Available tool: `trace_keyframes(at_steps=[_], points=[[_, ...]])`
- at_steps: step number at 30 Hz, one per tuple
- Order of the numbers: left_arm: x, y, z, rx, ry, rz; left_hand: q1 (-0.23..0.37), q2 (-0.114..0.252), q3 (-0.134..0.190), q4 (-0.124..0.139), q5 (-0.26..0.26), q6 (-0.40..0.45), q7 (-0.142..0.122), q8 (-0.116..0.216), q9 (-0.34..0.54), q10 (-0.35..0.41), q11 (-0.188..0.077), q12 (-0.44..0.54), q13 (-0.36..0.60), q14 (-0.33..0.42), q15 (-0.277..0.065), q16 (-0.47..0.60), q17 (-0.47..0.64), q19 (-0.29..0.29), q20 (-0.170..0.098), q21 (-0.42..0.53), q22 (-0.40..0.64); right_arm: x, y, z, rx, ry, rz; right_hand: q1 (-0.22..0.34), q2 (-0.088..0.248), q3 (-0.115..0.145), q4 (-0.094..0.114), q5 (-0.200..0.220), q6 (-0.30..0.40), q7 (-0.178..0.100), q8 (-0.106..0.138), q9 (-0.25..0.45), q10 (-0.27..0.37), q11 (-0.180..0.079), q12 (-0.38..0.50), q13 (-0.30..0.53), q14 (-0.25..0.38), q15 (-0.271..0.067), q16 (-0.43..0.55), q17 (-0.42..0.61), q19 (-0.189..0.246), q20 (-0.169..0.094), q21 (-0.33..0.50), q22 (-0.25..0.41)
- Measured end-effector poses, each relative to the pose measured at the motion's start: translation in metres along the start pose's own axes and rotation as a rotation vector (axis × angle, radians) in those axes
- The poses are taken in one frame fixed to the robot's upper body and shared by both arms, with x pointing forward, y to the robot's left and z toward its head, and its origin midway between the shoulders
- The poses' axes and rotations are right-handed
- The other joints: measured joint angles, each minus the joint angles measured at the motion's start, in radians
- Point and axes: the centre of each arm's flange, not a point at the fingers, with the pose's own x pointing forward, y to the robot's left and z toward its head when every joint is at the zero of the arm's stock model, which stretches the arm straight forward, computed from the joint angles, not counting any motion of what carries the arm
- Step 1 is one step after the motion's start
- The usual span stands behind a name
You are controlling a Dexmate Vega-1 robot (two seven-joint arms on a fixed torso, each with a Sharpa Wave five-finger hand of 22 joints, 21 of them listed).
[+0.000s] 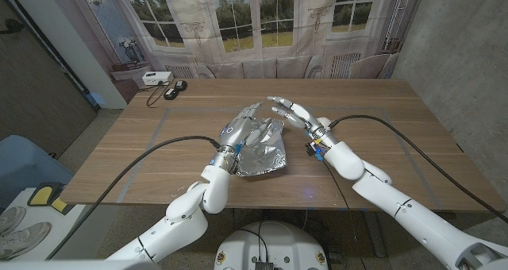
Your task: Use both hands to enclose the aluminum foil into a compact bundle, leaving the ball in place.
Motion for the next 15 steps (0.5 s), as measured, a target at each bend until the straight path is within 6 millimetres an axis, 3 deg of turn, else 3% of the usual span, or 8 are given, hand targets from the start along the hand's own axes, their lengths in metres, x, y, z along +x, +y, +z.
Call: trace_keyframes(at_steps=[5,15], points=[[-0.005,-0.004,-0.006,-0.026,0.025,0.005,0.001,0.014,0.022,-0.004,0.006,-0.012,0.001,0.000,0.000,-0.014,0.003,0.000,0.000,-0.016,0.005,0.000,0.000,-0.013,0.005,-0.003,0.000,0.003,0.006,0.003,-0.023,0.011,0.028,0.017,0.017,0.006,-0.006,0.000,-0.007,-0.007,0.000,0.000,-0.016,-0.005,0.000,0.000,-0.018,-0.007,0.000,-0.002,-0.011,-0.006,0.000,0.000],[-0.011,-0.016,-0.017,-0.056,0.076,-0.026,0.007,0.020,0.064,-0.008,0.010,-0.044,0.033,0.000,0.000,-0.055,0.015,0.000,-0.005,-0.070,0.009,0.000,-0.005,-0.059,-0.005,-0.008,0.000,0.007,0.018,0.003,-0.048,0.040,0.078,0.030,0.031,0.014,0.003,0.000,0.004,-0.025,0.008,0.000,-0.041,-0.016,0.000,0.000,-0.055,-0.016,-0.004,0.000,-0.032,-0.027,-0.001,0.000]])
